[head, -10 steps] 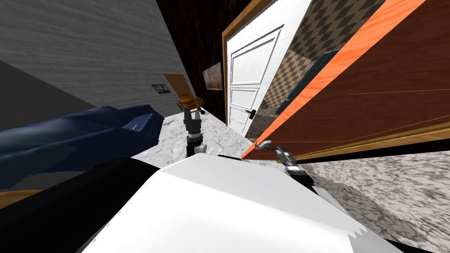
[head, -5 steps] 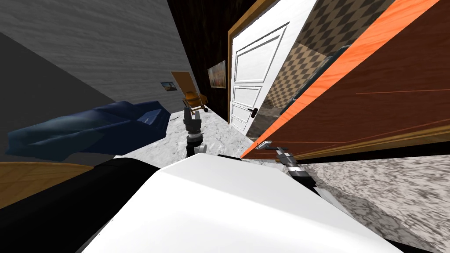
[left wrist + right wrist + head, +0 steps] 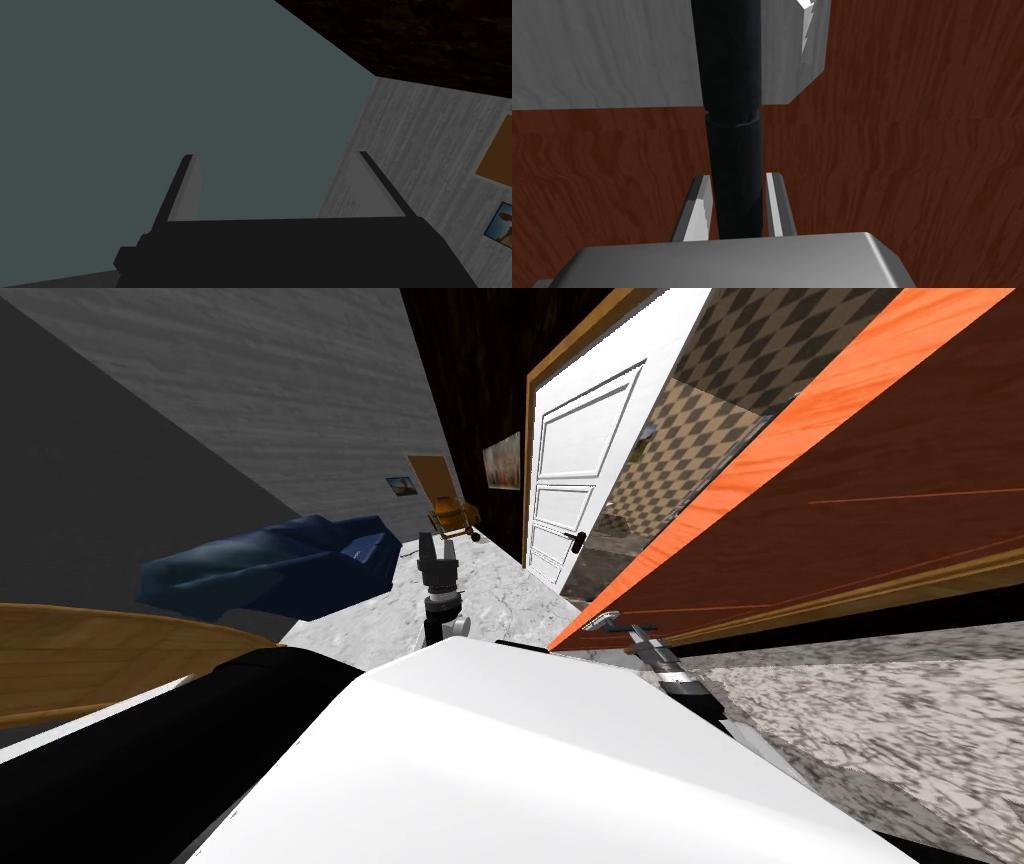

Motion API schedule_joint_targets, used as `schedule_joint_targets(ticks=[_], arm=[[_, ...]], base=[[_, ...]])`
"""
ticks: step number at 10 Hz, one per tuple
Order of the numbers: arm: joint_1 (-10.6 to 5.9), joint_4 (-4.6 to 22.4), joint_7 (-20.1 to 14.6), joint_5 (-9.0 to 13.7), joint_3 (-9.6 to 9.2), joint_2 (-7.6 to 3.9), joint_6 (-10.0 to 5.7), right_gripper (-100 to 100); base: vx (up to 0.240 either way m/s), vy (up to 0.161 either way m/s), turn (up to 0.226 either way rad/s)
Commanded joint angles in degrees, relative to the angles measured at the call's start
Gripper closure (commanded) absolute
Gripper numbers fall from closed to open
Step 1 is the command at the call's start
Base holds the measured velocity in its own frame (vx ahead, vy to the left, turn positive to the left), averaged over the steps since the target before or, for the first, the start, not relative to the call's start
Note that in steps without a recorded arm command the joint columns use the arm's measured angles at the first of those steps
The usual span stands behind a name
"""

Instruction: Pull the door open

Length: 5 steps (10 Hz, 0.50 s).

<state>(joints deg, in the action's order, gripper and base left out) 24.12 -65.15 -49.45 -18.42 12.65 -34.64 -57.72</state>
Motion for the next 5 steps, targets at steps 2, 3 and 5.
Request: schedule_joint_targets(ticks=[2,3,5], arm=[[0.26,0.5,0.2,-0.6,-0.15,0.34,-1.75,100],[0.32,0.6,0.3,-0.7,-0.19,0.47,-2.36,100],[0.45,0.8,0.5,-1.1,-0.25,0.7,-3.54,100]], base=[[-0.028,-0.013,-0.012],[0.057,0.07,-0.047],[0.065,0.089,-0.007]])
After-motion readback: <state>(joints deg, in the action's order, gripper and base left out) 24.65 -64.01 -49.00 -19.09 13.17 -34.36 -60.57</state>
